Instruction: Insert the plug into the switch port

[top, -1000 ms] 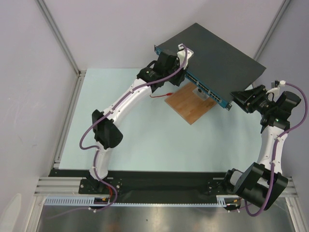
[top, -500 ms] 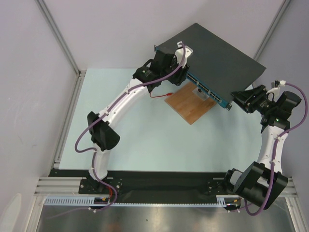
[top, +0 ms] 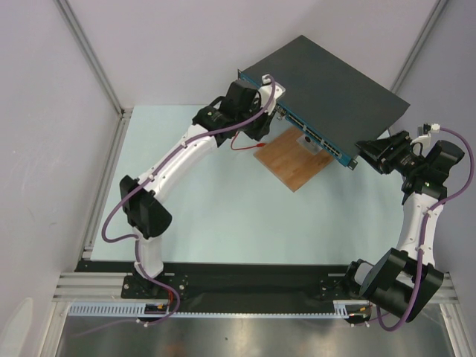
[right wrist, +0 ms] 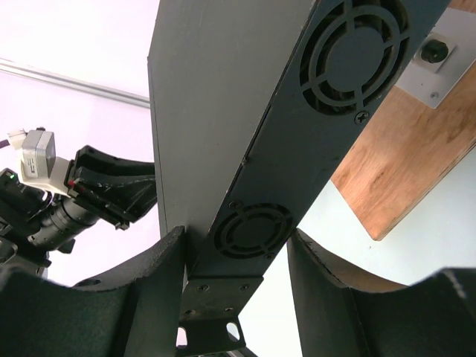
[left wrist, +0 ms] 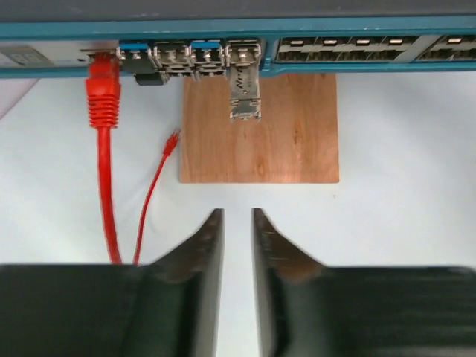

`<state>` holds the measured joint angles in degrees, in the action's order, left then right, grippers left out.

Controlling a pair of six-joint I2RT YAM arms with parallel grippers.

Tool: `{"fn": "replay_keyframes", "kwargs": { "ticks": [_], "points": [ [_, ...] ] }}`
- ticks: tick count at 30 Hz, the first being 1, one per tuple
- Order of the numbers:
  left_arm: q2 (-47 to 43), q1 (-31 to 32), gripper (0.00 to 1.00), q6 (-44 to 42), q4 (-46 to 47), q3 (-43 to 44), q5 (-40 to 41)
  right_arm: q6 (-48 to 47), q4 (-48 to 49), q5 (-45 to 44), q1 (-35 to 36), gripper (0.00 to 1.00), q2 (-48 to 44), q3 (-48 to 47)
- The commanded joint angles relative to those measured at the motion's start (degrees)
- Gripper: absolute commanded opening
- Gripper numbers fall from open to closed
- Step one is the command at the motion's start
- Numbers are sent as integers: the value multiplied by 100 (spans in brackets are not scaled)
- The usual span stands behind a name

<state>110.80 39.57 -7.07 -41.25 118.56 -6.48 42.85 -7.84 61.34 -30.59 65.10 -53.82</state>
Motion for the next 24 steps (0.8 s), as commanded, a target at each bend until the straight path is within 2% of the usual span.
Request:
{"fn": "replay_keyframes", "kwargs": {
  "ticks": [1, 4, 8, 24],
  "points": [
    [-384, -64, 22, 56, 328, -53, -73, -541, 414, 27, 62, 0, 55, -129],
    [-253, -64, 13, 188, 495, 44, -134, -550, 414, 27, 62, 0, 47, -128],
    [-94, -64, 8, 329, 863, 211, -187, -567, 379, 27, 62, 0, 47, -155],
    [442, -64, 6, 540, 1190, 668, -371, -629, 335, 53, 53, 0, 170, -243]
  ]
}}
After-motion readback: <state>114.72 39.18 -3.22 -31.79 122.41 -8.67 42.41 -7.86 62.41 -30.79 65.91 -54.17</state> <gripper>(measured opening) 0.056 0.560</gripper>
